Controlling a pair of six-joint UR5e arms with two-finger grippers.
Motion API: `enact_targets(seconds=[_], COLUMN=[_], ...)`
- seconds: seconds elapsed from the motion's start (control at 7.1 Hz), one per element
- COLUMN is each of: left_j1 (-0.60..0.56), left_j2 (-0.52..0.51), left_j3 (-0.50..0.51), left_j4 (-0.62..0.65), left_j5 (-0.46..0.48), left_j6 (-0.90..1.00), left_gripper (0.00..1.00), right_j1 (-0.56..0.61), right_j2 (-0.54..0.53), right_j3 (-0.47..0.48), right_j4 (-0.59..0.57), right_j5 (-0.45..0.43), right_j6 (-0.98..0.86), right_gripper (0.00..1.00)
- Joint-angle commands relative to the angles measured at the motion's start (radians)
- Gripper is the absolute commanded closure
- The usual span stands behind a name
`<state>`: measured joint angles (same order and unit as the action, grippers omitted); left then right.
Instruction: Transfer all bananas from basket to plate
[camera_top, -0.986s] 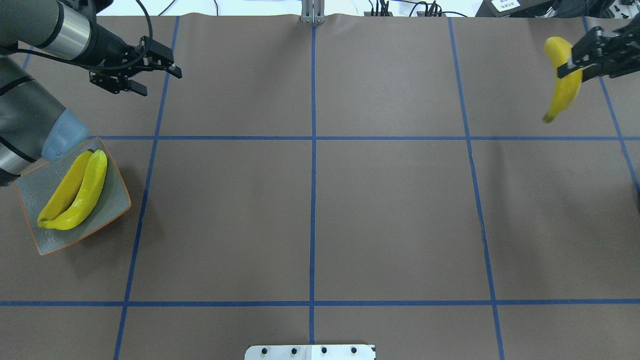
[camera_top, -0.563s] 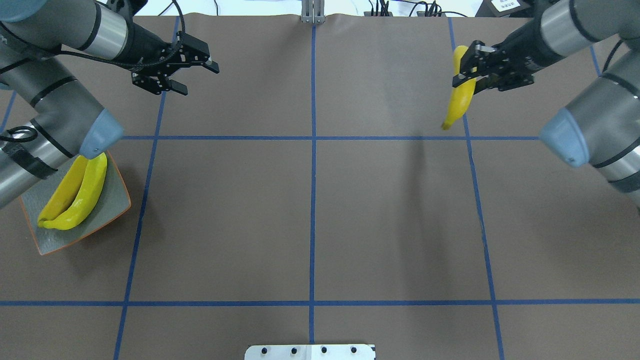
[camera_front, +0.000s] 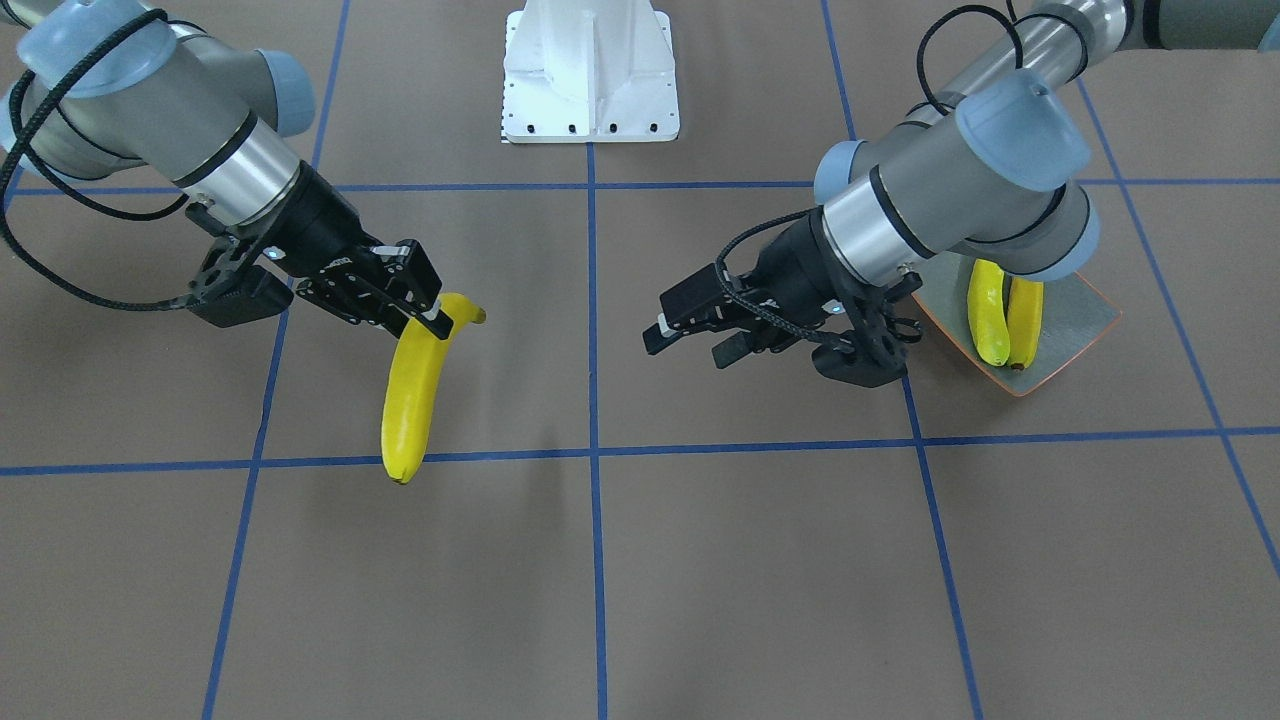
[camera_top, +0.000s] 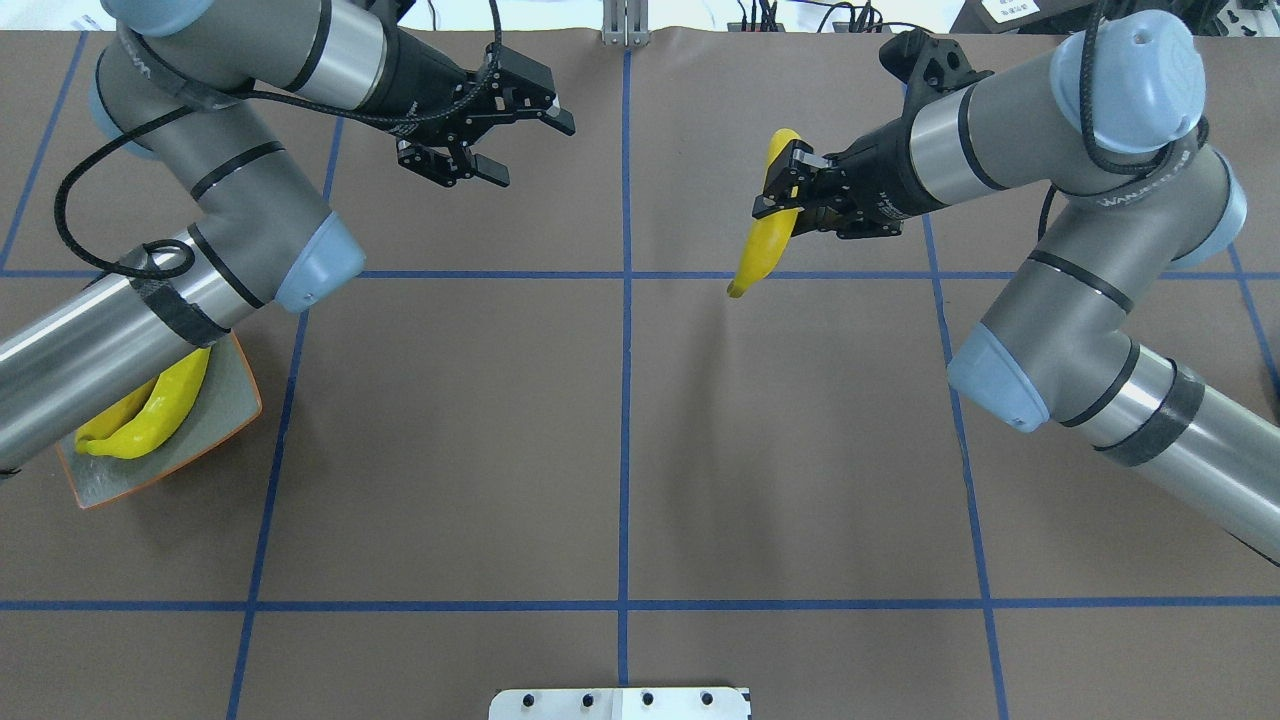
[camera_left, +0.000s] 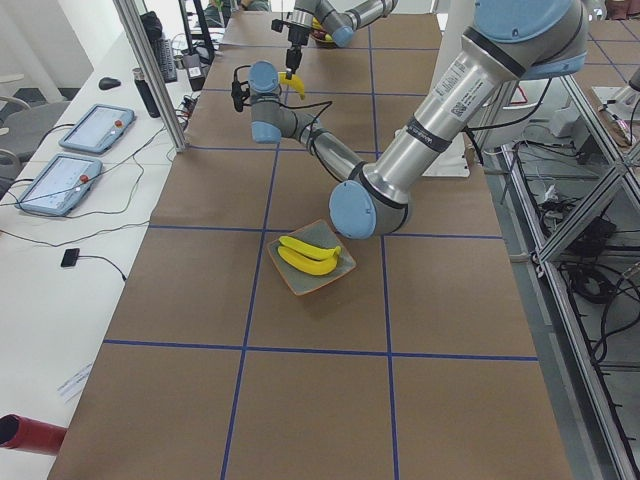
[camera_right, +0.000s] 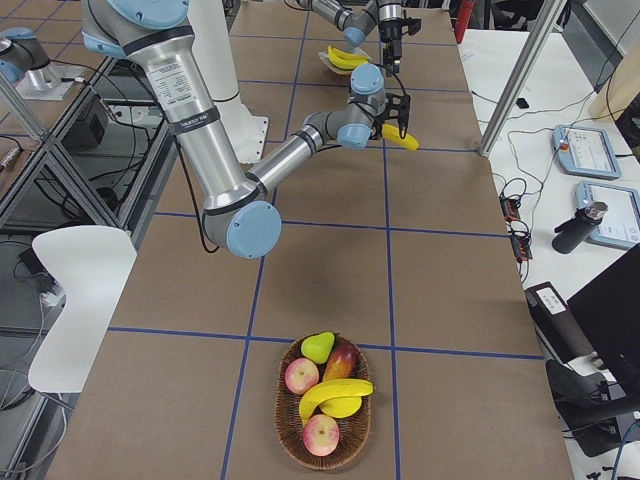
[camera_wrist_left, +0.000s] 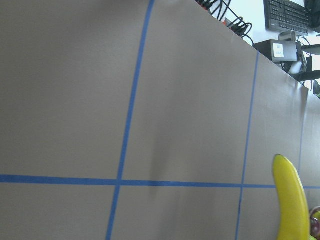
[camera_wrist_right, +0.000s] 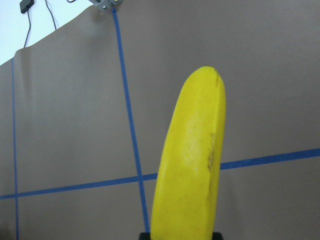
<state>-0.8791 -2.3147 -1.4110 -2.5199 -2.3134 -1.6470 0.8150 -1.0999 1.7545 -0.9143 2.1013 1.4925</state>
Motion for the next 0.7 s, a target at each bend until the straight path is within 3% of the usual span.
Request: enact_targets(seconds=[0.0,0.42,0.56], left_j1=[0.020,0.057,0.074], left_j2=[-0.035,-0.055,-0.057], left_j3=[0.003,0.006,0.018], left_j4=[-0.063,-0.140,-0.199], left_j5=[0.000,0.011,0.056], left_j6=[-0.101,-0.207,-0.268], left_gripper=[0.00,0.00,0.00], right_j1=[-0.040,-0.057,-0.065], right_j2=[0.015,0.026,0.026], right_j3=[-0.009,-0.007,-0.009], right_j4=[0.142,0.208,0.244], right_j5=[-0.014,-0.024,-0.030], right_j6=[0.014,0.003,0.003], right_gripper=[1.00,1.00,1.00])
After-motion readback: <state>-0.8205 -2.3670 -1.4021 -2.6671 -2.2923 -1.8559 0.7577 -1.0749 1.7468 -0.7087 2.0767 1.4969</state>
